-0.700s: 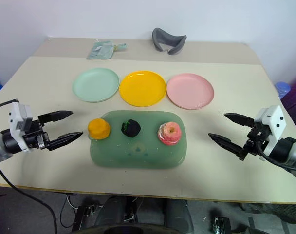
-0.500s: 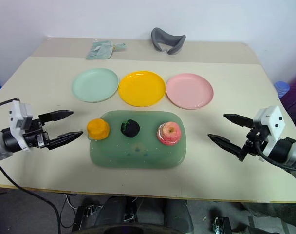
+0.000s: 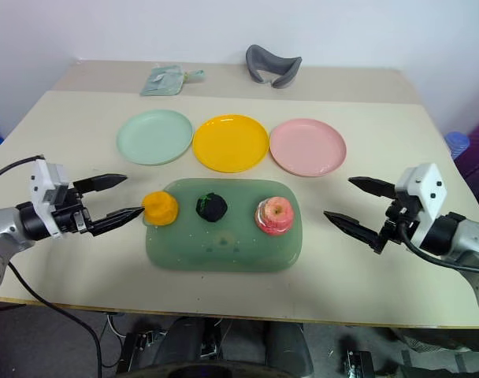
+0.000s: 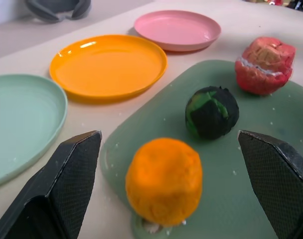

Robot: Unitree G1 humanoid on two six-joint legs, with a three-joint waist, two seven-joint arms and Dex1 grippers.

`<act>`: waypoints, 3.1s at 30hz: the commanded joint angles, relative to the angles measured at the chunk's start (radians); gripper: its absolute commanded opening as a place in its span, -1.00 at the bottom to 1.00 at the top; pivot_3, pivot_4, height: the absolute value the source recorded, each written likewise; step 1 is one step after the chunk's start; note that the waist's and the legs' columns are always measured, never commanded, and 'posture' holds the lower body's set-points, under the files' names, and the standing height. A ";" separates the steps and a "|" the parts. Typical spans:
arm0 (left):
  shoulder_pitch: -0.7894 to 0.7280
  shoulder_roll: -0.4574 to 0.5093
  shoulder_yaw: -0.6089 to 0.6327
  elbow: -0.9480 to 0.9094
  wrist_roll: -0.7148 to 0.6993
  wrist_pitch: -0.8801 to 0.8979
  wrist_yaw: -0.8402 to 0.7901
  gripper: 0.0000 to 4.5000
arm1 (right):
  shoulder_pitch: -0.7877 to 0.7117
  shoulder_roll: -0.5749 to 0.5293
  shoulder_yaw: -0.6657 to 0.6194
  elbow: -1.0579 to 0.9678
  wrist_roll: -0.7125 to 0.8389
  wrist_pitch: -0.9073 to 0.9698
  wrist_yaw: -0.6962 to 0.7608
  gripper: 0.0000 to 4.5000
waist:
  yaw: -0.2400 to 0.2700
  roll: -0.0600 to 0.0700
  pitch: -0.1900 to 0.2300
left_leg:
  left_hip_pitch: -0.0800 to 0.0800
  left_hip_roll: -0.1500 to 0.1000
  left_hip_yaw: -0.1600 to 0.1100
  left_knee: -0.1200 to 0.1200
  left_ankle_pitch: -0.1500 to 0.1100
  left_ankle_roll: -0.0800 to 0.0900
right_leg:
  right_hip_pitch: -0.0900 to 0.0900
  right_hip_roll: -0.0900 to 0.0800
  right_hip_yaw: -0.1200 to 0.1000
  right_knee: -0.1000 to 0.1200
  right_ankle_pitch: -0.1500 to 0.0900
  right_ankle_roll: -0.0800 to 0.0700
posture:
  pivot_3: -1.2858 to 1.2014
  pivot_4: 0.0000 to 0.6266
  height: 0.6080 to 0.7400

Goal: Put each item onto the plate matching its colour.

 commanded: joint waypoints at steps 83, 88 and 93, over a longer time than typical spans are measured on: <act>-1.092 -0.653 -0.243 1.201 0.437 -0.268 0.512 0.99 | -0.535 0.315 0.404 0.291 -0.369 -0.171 -0.215 1.00 | 0.003 -0.004 0.005 | -0.017 0.000 0.002 0.016 0.001 0.000 | -0.014 0.004 -0.003 0.011 0.001 0.002 | 0.03 -0.52 1.00; -0.835 -0.570 -0.308 0.682 0.328 -0.055 0.271 0.99 | -0.413 0.272 0.347 0.199 -0.328 -0.144 -0.188 1.00 | -0.001 -0.004 0.005 | -0.017 0.000 0.002 0.016 0.001 0.000 | -0.014 0.004 -0.003 0.012 0.000 0.002 | 0.03 -0.52 1.00; -0.565 -0.402 -0.379 0.308 0.239 0.101 0.064 0.99 | -0.150 0.223 0.239 0.074 -0.226 -0.195 -0.061 1.00 | 0.006 -0.003 0.006 | -0.017 0.000 0.000 0.017 0.001 -0.001 | -0.014 0.004 -0.003 0.013 0.000 0.002 | 0.03 -0.52 1.00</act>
